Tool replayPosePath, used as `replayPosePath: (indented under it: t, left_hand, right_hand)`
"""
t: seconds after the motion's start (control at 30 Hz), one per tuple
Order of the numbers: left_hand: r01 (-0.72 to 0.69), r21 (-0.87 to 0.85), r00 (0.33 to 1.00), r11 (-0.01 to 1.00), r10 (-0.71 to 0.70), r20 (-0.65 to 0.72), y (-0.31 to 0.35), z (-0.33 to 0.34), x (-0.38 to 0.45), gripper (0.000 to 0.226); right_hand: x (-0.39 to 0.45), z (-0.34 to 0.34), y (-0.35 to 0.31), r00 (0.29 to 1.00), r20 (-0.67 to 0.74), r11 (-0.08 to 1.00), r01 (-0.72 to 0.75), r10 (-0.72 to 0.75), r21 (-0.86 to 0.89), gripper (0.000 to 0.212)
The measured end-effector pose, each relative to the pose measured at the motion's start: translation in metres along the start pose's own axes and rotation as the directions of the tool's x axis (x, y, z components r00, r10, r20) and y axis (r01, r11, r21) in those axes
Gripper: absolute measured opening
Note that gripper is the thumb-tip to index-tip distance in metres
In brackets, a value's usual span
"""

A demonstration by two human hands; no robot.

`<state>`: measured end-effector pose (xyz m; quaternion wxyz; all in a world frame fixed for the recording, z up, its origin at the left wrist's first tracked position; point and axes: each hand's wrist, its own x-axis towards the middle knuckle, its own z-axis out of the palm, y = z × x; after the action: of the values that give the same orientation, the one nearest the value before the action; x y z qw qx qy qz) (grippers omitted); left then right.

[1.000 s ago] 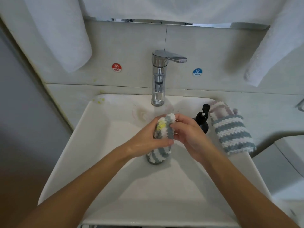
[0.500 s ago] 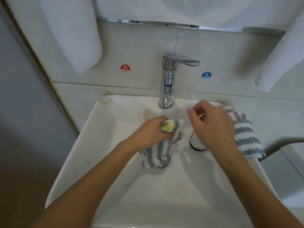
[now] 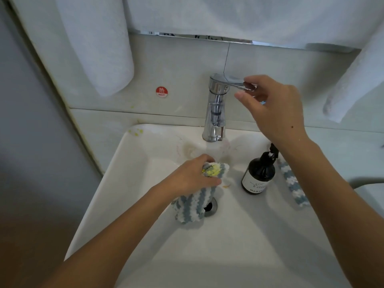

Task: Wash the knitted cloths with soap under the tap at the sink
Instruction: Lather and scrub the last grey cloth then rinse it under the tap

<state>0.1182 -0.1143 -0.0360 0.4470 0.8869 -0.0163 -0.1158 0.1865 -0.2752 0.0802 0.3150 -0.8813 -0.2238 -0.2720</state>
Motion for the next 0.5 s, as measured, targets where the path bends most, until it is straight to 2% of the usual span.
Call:
replayPosePath:
  t: [0.13, 0.5]
  left_hand:
    - [-0.015, -0.013, 1.000, 1.000, 0.015, -0.017, 0.001, 0.002, 0.000, 0.051]
    - [-0.034, -0.018, 0.999, 0.999, 0.033, -0.040, 0.004, 0.001, 0.000, 0.040]
  right_hand:
    - [0.006, 0.002, 0.002, 0.997, -0.061, 0.997, 0.038, -0.042, -0.060, 0.040]
    - [0.018, -0.002, -0.006, 0.998, -0.043, 0.994, 0.042, -0.047, -0.103, 0.039]
